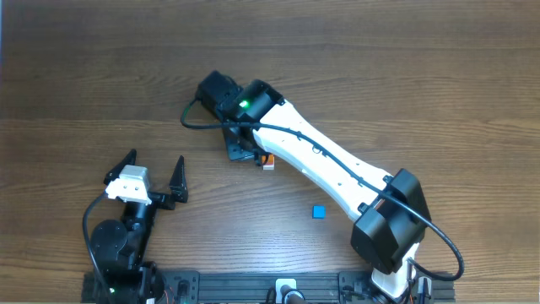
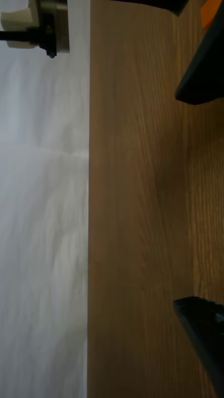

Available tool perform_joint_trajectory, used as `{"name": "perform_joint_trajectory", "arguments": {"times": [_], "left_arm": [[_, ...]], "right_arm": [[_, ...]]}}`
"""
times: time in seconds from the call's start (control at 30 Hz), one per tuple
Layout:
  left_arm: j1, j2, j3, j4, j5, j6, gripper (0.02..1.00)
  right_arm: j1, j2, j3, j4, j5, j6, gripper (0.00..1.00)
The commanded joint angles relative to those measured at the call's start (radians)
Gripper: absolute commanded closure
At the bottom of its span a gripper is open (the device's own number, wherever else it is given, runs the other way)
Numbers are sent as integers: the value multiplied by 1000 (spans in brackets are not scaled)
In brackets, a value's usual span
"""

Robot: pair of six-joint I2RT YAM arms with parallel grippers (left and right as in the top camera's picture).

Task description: Stack Cubes

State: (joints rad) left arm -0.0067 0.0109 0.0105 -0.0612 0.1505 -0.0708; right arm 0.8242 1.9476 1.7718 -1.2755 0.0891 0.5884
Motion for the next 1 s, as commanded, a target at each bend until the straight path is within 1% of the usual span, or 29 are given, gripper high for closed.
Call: {"name": "perform_joint_trajectory", "arguments": {"times": [0.03,0.17,0.27,0.33,0.5,0.73,1.0], "left_arm": [[5,-8,-5,-1,10,14,18],[5,-8,-5,-1,10,14,18],[5,-8,-5,-1,10,14,18],[5,-8,-5,-1,10,14,18],[5,-8,-5,-1,10,14,20],[5,-8,-5,-1,10,14,18],[5,-8,-5,-1,10,14,23]], "right_arm": [[14,-13,10,0,-6,80,989],[-10,-13,-10,-2,-37,80,989],[-22,-13,-32,1,-39,82,991],[-35,-13,-54,5,-40,95,991],[-79,-13,-119,39,-73,114,991],[-81,-13,-138,100,-74,121,989],[-85,-12,-148,106,-73,134,991]]}}
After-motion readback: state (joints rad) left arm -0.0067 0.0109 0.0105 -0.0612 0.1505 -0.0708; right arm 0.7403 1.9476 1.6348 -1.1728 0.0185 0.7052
